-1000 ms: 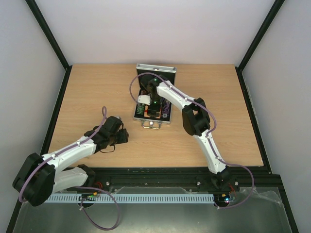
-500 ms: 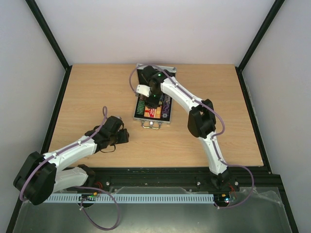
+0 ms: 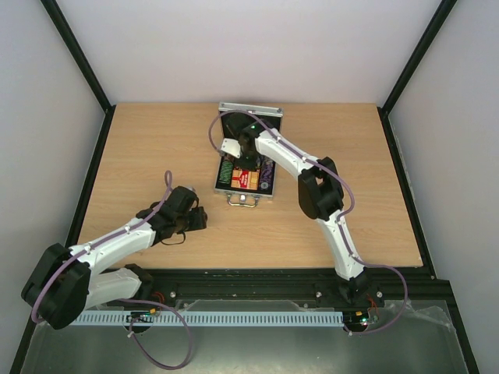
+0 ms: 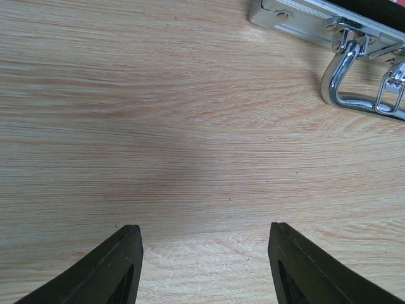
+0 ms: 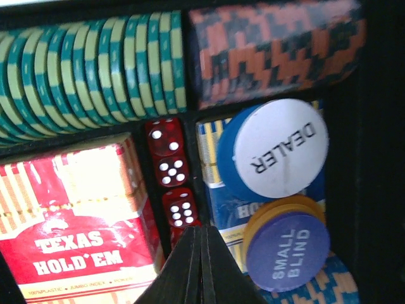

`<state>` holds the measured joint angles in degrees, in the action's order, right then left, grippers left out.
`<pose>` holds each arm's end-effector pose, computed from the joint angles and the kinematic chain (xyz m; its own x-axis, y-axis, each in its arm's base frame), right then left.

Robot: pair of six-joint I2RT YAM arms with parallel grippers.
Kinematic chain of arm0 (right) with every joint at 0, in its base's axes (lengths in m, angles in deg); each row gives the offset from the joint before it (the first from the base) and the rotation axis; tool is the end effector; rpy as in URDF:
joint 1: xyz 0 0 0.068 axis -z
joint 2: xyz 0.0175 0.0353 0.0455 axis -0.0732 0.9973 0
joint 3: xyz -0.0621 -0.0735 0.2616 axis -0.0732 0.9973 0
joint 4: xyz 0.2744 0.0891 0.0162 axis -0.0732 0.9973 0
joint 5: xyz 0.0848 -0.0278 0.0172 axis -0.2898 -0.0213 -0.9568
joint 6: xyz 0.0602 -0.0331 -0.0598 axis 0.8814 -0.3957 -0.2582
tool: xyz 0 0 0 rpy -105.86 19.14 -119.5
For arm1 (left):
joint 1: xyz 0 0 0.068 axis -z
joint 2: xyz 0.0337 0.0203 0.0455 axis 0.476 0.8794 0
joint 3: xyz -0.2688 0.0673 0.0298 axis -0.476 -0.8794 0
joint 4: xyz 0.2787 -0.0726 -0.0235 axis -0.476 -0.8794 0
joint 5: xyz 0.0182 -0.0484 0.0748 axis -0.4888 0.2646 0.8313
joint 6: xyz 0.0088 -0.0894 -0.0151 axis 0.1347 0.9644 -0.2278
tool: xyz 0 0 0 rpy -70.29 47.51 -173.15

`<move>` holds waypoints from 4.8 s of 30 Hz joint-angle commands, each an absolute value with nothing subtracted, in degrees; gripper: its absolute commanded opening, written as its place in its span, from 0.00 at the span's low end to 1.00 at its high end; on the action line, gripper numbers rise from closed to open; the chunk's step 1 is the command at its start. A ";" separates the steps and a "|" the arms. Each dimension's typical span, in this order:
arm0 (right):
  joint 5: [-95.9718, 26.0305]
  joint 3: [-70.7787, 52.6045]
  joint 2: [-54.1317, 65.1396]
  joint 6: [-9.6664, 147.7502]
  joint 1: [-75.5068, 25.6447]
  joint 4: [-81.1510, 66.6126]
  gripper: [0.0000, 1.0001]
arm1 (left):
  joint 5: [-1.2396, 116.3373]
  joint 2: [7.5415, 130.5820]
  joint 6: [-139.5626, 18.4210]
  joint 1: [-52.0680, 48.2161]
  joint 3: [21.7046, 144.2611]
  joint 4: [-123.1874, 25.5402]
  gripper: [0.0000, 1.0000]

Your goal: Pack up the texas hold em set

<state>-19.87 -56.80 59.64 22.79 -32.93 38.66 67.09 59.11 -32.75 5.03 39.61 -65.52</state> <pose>0.4636 0.3378 0.1742 -0.1788 -0.9253 -0.3345 -0.8517 0.3158 -0.4183 0.2187 -0.1423 0.1223 -0.8452 -0.2021 -0.4947 0.0038 0.9234 -0.3838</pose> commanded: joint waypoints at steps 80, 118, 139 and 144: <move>-63.91 -36.92 27.47 69.75 -3.90 17.81 0.75 | 46.75 92.66 -34.88 -15.82 93.30 -47.20 0.70; -79.95 -21.58 29.70 74.51 -4.36 9.39 0.60 | 39.59 94.60 -31.49 -11.74 84.88 -43.45 0.57; -79.75 -1.38 25.89 60.17 -5.07 17.67 0.63 | 44.12 88.88 -29.07 -6.70 62.50 -37.22 0.58; -74.26 -0.80 25.47 61.19 -5.11 15.35 0.64 | 50.89 88.38 -31.75 -6.87 64.09 -43.63 0.69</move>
<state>-78.35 -1.26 25.57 61.60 -4.89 15.60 45.10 90.06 -29.43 -6.38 62.82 -39.92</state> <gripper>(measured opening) 0.634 0.666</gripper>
